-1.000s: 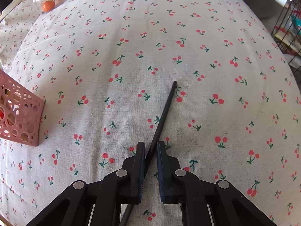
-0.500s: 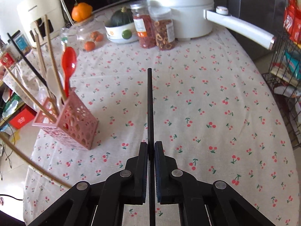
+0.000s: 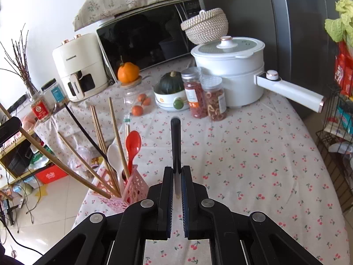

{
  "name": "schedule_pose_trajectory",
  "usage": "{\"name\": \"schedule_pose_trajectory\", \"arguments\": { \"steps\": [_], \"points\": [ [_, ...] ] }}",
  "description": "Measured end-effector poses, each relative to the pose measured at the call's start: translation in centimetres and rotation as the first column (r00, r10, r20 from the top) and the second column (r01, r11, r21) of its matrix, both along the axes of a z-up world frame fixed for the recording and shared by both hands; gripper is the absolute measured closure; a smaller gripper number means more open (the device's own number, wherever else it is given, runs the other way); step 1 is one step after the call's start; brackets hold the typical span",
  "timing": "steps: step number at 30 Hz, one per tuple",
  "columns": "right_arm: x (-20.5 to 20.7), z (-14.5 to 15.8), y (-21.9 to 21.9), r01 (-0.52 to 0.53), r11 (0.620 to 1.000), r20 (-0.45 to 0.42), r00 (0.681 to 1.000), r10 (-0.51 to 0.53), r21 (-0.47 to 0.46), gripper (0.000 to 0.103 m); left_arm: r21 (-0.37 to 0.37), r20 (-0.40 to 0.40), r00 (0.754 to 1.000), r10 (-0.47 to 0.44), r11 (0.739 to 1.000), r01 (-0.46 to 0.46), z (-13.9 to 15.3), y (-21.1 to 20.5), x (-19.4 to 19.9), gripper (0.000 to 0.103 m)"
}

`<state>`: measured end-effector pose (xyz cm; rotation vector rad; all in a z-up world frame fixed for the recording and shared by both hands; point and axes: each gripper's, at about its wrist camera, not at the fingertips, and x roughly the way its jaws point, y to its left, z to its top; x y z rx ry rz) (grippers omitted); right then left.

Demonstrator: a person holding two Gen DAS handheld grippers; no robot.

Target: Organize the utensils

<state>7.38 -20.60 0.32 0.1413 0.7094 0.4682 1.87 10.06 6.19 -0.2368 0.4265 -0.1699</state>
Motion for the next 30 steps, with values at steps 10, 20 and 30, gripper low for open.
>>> {"name": "schedule_pose_trajectory", "arguments": {
  "steps": [10, 20, 30],
  "points": [
    [0.0, 1.1, 0.4, 0.001, 1.0, 0.025, 1.0, -0.002, 0.016, 0.098, 0.096, -0.029, 0.998, 0.049, 0.994, -0.046, -1.8, -0.3, 1.3, 0.097],
    [-0.2, 2.1, 0.1, 0.001, 0.999, 0.047, 0.999, -0.003, 0.041, 0.098, 0.126, -0.156, 0.987, 0.023, 0.992, -0.003, -5.0, -1.2, 3.9, 0.096],
    [0.0, 3.1, 1.3, -0.021, 0.998, 0.059, 0.998, 0.017, 0.058, 0.098, 0.049, -0.238, 0.971, 0.037, 0.998, -0.026, -6.9, -0.1, 3.8, 0.025]
  ]
}}
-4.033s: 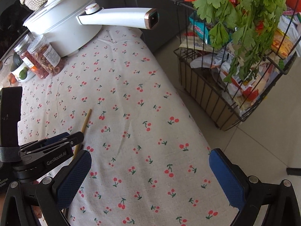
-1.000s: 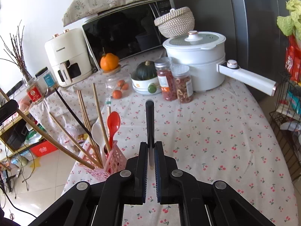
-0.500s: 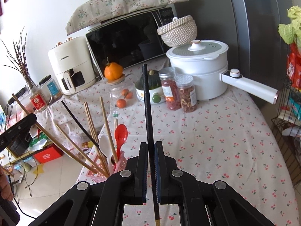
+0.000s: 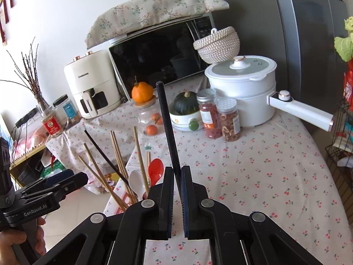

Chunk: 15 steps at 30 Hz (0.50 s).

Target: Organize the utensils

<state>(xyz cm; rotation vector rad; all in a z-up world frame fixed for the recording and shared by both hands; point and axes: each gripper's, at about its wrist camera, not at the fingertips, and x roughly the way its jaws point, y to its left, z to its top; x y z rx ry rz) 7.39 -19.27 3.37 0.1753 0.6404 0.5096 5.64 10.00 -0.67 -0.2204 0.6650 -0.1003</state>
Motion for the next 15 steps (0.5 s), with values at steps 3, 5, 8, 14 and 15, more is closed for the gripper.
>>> {"name": "schedule_pose_trajectory", "arguments": {
  "steps": [3, 5, 8, 14, 15],
  "points": [
    [-0.2, 0.4, 0.4, -0.011, 1.0, 0.003, 1.0, 0.011, 0.004, 0.101, -0.001, -0.035, 0.999, 0.008, 1.0, -0.008, -0.8, 0.6, -0.4, 0.024],
    [-0.3, 0.7, 0.6, -0.02, 1.0, 0.011, 1.0, 0.02, 0.012, 0.101, 0.012, -0.053, 0.999, 0.012, 1.0, -0.011, -1.5, 0.8, -0.9, 0.023],
    [-0.5, 1.2, 1.1, -0.033, 0.999, 0.023, 0.999, 0.032, 0.026, 0.101, 0.031, -0.082, 0.997, 0.0, 1.0, 0.003, -2.5, 0.8, -1.7, 0.023],
    [2.4, -1.4, 2.0, -0.045, 0.999, -0.104, 0.994, 0.044, 0.0, 0.092, 0.019, -0.151, 0.988, -0.023, 0.999, 0.026, -4.6, 1.4, -2.7, 0.023],
    [3.4, -2.6, 2.2, -0.041, 0.999, -0.154, 0.987, 0.04, -0.005, 0.088, 0.015, -0.168, 0.985, -0.027, 0.999, 0.03, -4.9, 1.5, -2.7, 0.023]
  ]
}}
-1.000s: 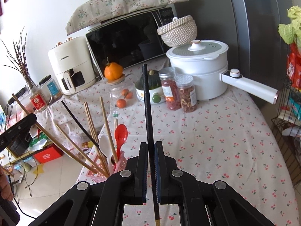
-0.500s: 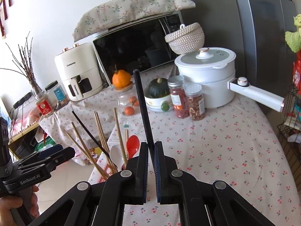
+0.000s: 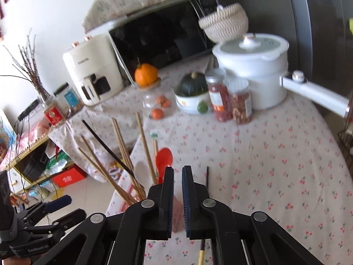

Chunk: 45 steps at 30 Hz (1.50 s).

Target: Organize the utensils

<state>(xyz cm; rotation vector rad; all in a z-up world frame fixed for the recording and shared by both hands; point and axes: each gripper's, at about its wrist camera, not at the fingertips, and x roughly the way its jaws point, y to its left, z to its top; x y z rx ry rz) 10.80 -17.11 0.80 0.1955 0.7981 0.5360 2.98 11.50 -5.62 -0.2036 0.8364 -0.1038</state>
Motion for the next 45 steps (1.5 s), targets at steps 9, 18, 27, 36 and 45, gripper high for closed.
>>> {"name": "schedule_pose_trajectory", "arguments": {
  "steps": [9, 18, 27, 36, 45],
  "points": [
    [8.1, -11.2, 4.0, -0.047, 0.991, -0.27, 0.963, 0.011, -0.126, 0.064, -0.019, -0.07, 0.997, -0.018, 1.0, 0.017, -1.7, 1.3, 0.4, 0.013],
    [11.9, -16.2, 6.4, -0.08, 0.989, -0.234, 0.971, 0.05, -0.121, 0.064, -0.047, -0.086, 0.996, -0.019, 0.999, 0.015, -1.9, 2.2, 0.8, 0.012],
    [13.7, -18.0, 8.1, -0.125, 0.98, -0.174, 0.98, 0.097, -0.156, 0.064, -0.062, -0.101, 0.995, -0.019, 0.998, 0.013, -2.3, 2.3, 1.0, 0.012],
    [13.8, -18.5, 9.0, -0.165, 0.95, -0.109, 0.984, 0.141, -0.265, 0.066, -0.061, -0.108, 0.994, -0.013, 0.998, 0.006, -2.4, 2.4, 1.1, 0.012],
    [13.6, -18.1, 7.8, -0.164, 0.942, -0.119, 0.984, 0.135, -0.292, 0.069, -0.07, -0.096, 0.995, -0.019, 0.997, 0.012, -2.1, 2.3, 1.0, 0.012]
  ]
}}
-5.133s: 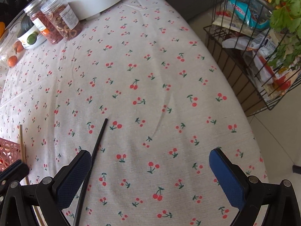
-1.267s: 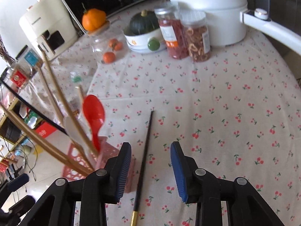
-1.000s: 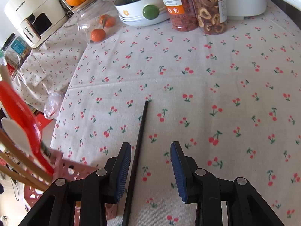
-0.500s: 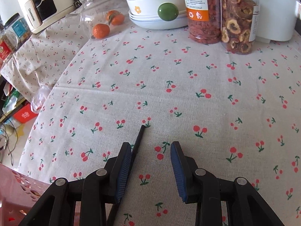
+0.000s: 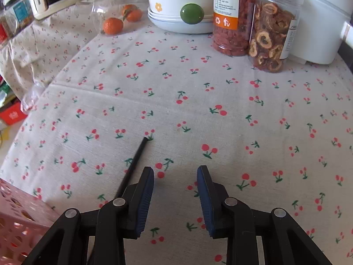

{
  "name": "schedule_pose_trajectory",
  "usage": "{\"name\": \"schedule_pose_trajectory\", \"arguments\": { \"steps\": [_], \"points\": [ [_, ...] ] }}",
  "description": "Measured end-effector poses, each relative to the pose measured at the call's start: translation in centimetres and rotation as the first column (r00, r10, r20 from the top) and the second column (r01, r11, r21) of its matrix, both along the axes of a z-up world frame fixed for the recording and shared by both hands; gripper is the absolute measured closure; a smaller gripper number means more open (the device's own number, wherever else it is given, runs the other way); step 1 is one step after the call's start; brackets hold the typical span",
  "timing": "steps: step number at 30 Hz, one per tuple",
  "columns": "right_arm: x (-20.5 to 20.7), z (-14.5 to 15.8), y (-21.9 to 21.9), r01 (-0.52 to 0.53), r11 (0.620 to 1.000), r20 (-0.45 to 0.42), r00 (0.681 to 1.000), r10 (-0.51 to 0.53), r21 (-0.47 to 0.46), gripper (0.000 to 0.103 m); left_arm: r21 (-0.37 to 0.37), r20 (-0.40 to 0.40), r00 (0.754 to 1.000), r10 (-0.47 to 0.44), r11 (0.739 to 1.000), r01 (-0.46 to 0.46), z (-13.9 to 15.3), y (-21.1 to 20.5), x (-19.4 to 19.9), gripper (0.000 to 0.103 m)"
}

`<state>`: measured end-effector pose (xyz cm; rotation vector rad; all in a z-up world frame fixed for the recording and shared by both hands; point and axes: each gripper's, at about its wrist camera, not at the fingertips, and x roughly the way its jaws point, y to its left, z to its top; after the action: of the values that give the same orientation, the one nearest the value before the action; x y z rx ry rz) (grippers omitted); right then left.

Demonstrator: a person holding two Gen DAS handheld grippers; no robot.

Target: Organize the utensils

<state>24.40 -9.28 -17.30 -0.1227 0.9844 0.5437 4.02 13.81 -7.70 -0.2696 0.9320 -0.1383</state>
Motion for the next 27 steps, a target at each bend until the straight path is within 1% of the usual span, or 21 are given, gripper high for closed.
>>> {"name": "schedule_pose_trajectory", "arguments": {
  "steps": [1, 2, 5, 7, 10, 13, 16, 21, 24, 27],
  "points": [
    [-0.1, 0.2, 0.0, -0.006, 1.0, -0.003, 1.0, 0.006, 0.025, 0.069, 0.0, 0.0, 1.0, -0.002, 1.0, 0.002, 0.0, 0.0, 0.0, 0.012],
    [-0.2, 0.4, 0.2, -0.016, 0.999, 0.002, 1.0, 0.016, 0.029, 0.068, 0.001, -0.001, 1.0, -0.003, 1.0, 0.003, 0.0, -0.1, -0.1, 0.012],
    [-0.7, -0.1, 1.4, -0.066, 0.998, 0.01, 0.998, 0.066, -0.015, 0.065, 0.0, -0.008, 1.0, -0.004, 1.0, 0.004, -0.1, -0.2, -0.1, 0.012],
    [-0.8, -0.2, 1.6, -0.074, 0.997, 0.037, 0.997, 0.075, -0.017, 0.063, -0.002, -0.011, 1.0, -0.003, 1.0, 0.003, -0.2, -0.1, -0.1, 0.012],
    [-0.4, -0.4, 1.4, -0.069, 0.997, 0.026, 0.997, 0.069, -0.02, 0.063, -0.006, -0.012, 1.0, -0.001, 1.0, 0.001, -0.2, 0.0, -0.1, 0.012],
    [-0.4, -0.3, 0.9, -0.075, 0.997, 0.01, 0.997, 0.075, 0.013, 0.063, -0.008, -0.011, 1.0, -0.002, 1.0, 0.002, -0.1, -0.1, 0.0, 0.012],
    [-0.8, -0.2, 1.0, -0.105, 0.994, 0.005, 0.995, 0.104, 0.018, 0.063, -0.008, -0.014, 1.0, -0.007, 1.0, 0.007, -0.2, -0.1, 0.0, 0.012],
    [-2.0, 0.1, 0.1, -0.125, 0.992, -0.002, 0.992, 0.125, 0.0, 0.063, -0.012, -0.015, 1.0, -0.003, 1.0, 0.003, -0.2, 0.1, 0.2, 0.012],
    [-3.1, 0.3, -0.8, -0.136, 0.991, -0.004, 0.991, 0.136, -0.008, 0.063, -0.027, -0.011, 1.0, 0.0, 1.0, 0.0, 0.1, 0.2, 0.2, 0.012],
    [-4.5, 0.8, -1.2, -0.168, 0.986, -0.005, 0.986, 0.168, 0.01, 0.063, -0.03, 0.0, 1.0, -0.006, 1.0, 0.006, 0.4, -0.1, 0.0, 0.012]
  ]
}}
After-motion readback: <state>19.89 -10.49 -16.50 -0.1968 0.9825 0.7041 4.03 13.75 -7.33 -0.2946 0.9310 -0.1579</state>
